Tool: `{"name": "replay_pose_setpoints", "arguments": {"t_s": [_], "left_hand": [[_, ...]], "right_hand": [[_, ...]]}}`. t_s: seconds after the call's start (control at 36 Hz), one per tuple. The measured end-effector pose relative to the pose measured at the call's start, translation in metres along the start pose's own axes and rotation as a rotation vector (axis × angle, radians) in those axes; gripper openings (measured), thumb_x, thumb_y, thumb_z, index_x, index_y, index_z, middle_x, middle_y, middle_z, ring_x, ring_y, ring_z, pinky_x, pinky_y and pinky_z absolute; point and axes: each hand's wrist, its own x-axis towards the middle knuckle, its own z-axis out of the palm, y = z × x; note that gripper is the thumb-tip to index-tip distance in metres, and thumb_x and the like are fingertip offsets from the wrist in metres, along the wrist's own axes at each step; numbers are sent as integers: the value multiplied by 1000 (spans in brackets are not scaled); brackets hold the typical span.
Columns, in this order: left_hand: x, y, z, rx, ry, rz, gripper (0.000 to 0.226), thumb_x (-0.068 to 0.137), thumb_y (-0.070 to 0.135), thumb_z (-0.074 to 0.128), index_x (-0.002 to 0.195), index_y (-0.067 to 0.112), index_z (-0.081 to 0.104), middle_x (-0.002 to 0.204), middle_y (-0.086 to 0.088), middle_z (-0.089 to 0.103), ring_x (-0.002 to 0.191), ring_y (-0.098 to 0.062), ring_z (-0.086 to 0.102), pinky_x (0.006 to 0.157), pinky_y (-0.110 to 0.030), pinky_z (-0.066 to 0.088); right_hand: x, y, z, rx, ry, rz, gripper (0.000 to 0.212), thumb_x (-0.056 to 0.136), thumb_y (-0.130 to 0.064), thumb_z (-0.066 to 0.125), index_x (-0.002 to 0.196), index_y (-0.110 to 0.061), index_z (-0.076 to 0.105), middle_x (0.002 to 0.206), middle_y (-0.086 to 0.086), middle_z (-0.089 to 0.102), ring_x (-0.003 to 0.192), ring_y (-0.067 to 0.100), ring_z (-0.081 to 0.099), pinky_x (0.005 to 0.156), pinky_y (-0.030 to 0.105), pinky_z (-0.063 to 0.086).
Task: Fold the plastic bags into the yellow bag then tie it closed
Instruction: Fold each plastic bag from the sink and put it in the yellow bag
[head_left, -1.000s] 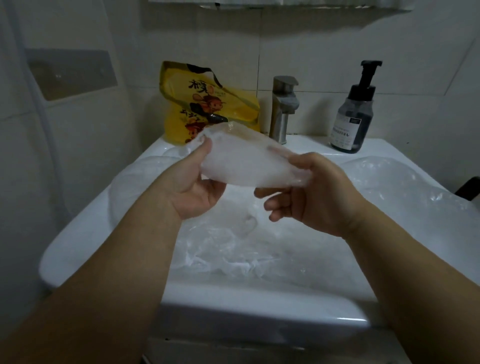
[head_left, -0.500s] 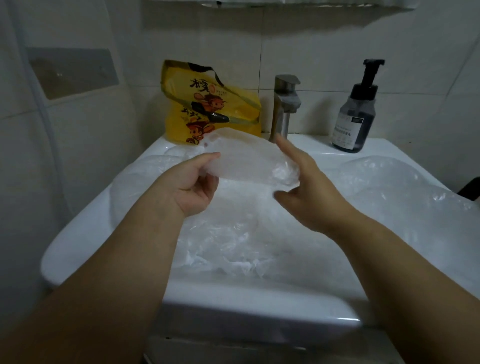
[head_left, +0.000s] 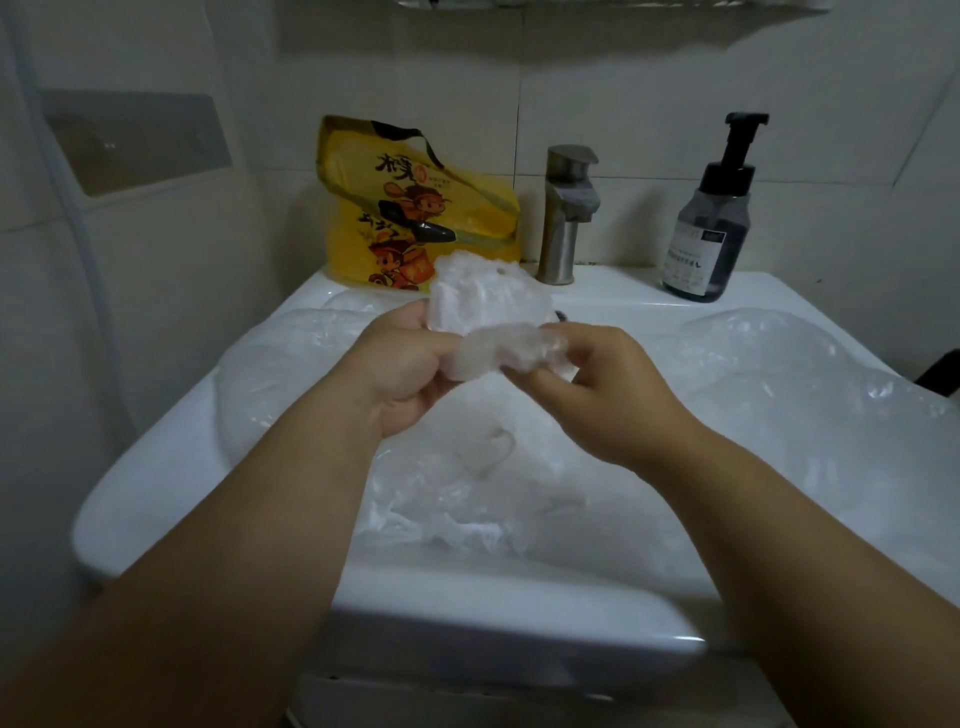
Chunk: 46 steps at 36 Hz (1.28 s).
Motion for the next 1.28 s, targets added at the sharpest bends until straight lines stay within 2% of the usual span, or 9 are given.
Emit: {"name": "replay_pose_setpoints", "arguments": {"t_s": [0.14, 0.22, 0.44, 0.61, 0.69, 0.81, 0.94, 1.14, 1.28], "left_hand": [[-5, -3, 9, 166, -110, 91, 58, 82, -26, 40, 123, 10, 62, 115, -13, 69, 107, -27, 66, 93, -40, 54], [-10, -2, 13, 143, -166, 104, 67, 79, -30, 32, 112, 20, 63, 112, -8, 69, 104, -20, 67, 89, -31, 56], [-17, 2, 14, -69, -296, -16, 61, 86, -24, 28, 114, 18, 61, 121, -14, 64, 109, -26, 63, 87, -32, 56], [-16, 5, 12, -225, -354, -84, 49, 75, 25, 62, 123, 13, 61, 125, -14, 63, 117, -31, 58, 106, -52, 41], [-15, 4, 13, -111, -338, -73, 81, 48, 52, 89, 120, 24, 63, 121, -3, 68, 114, -24, 63, 95, -41, 52], [-16, -3, 20, 157, -213, -29, 56, 66, 20, 78, 119, 20, 60, 112, -2, 70, 106, -19, 66, 82, -27, 57], [-11, 2, 15, -31, -96, 10, 35, 89, -6, 55, 119, 12, 59, 115, -10, 68, 104, -24, 66, 85, -33, 57], [-13, 3, 16, 32, -41, -4, 41, 67, 3, 61, 106, 15, 65, 115, -14, 66, 107, -30, 61, 100, -48, 46], [-13, 5, 12, -53, -96, -38, 42, 78, 21, 67, 119, 17, 61, 113, -7, 68, 99, -23, 65, 76, -35, 57]], "right_hand": [[6, 3, -2, 183, 3, 262, 15, 90, -34, 59, 78, -26, 63, 75, -7, 66, 68, 5, 60, 59, 11, 45], [9, 6, -2, 265, 106, 353, 15, 87, -36, 64, 86, -21, 64, 79, -4, 66, 71, 9, 60, 59, 16, 45], [14, 11, -12, 660, 109, 718, 103, 64, -37, 81, 148, -21, 23, 129, 0, 48, 104, 25, 61, 82, 37, 57], [12, 8, -16, 914, 77, 691, 17, 85, -12, 68, 97, -8, 57, 98, 6, 68, 77, 19, 72, 62, 26, 59], [14, 9, -15, 975, 157, 663, 27, 88, -11, 64, 114, -7, 56, 105, 6, 66, 88, 21, 69, 69, 28, 59], [15, 11, -11, 1025, 146, 642, 27, 91, -14, 61, 117, -10, 56, 110, 9, 68, 94, 24, 69, 74, 31, 60], [16, 12, -11, 1026, 37, 626, 36, 88, -9, 59, 124, -2, 53, 114, 17, 67, 96, 31, 69, 80, 37, 59], [15, 16, -19, 993, -99, 615, 23, 86, -8, 57, 109, -7, 59, 112, 16, 68, 98, 31, 68, 86, 40, 55], [15, 17, -15, 941, -87, 623, 26, 89, -2, 57, 114, -4, 56, 112, 17, 66, 96, 30, 67, 79, 34, 57]]}}
